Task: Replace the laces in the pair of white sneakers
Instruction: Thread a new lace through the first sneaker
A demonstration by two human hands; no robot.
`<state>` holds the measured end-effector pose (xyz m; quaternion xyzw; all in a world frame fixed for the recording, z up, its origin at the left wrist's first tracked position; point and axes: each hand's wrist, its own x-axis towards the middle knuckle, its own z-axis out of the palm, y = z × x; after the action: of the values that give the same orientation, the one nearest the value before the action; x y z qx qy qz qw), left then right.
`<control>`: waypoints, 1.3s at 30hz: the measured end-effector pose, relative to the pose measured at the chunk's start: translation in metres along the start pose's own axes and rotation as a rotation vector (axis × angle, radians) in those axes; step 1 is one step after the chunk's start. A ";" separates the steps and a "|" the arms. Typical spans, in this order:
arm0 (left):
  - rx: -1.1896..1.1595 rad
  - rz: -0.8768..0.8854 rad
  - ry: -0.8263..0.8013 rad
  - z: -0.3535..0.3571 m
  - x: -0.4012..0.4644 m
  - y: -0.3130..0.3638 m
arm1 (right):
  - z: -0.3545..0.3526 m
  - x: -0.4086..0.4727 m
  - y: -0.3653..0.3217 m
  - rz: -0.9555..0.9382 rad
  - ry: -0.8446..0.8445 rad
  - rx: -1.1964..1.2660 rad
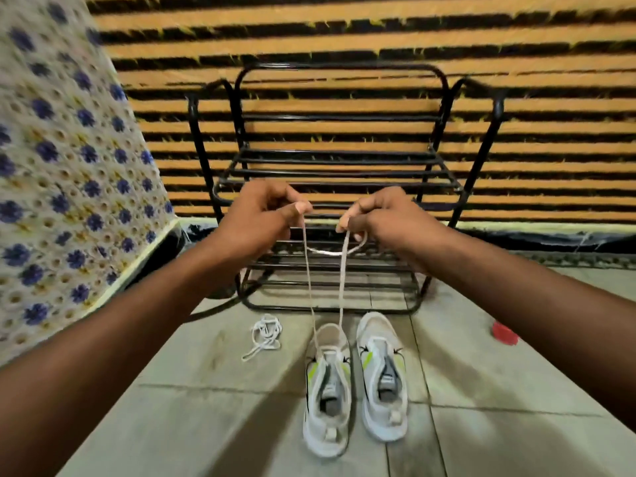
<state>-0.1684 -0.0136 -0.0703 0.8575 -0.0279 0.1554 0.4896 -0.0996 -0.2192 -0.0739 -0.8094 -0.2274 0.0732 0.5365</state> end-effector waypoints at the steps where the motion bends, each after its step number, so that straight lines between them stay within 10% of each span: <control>1: -0.030 -0.017 0.003 -0.002 0.002 0.008 | -0.002 -0.001 -0.011 0.006 0.005 0.015; 27: -0.293 -0.173 -0.190 -0.011 0.014 0.072 | -0.025 -0.028 -0.069 0.014 0.248 0.508; 39: -0.234 -0.019 -0.053 0.007 0.018 0.051 | -0.018 -0.014 -0.068 -0.069 0.456 0.258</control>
<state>-0.1601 -0.0442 -0.0260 0.7985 -0.0507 0.1236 0.5870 -0.1252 -0.2187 -0.0067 -0.7218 -0.1169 -0.1009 0.6747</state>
